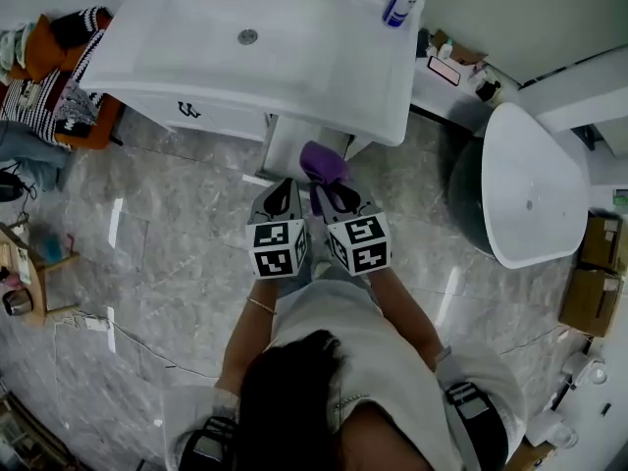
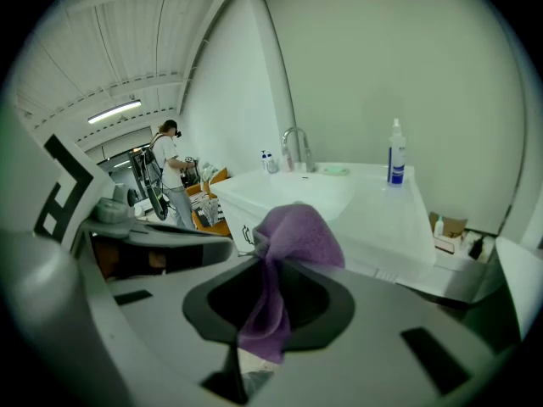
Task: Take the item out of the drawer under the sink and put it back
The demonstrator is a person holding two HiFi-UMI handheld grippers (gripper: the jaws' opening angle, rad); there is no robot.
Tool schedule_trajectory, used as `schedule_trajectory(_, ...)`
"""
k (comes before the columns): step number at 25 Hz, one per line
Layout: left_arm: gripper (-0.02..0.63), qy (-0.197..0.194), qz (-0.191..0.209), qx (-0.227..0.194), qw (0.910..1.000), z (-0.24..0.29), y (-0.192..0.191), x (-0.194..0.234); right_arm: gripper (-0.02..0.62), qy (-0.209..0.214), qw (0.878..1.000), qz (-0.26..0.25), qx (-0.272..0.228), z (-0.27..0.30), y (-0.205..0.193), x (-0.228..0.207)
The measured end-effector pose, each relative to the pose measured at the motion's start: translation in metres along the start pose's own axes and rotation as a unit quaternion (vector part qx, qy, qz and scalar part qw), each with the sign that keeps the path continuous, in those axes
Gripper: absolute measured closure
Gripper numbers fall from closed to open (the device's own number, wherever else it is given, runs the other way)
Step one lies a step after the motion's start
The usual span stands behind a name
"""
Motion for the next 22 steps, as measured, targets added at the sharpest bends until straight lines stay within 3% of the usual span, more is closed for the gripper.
schedule_trajectory(11,0.6,-0.011,0.006,0.031,0.9994,0.05,0.02,0.048,0.523,-0.018,0.999,0.011,0.03,0.055,0.018,-0.009)
schedule_trajectory(22,0.601,-0.015,0.012,0.057,0.9982,0.08,0.015,0.042,0.523,-0.006,0.997,0.035,0.062,0.09,0.006,-0.026)
Point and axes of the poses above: the fingertips, and each gripper's own axes: z forward along the fingers, x to its left, y out of its top, the point moved 5 cm from there along -z, backward along the fingers, and after that the axes turned 10 degrees about y, right-handed, at the moved point
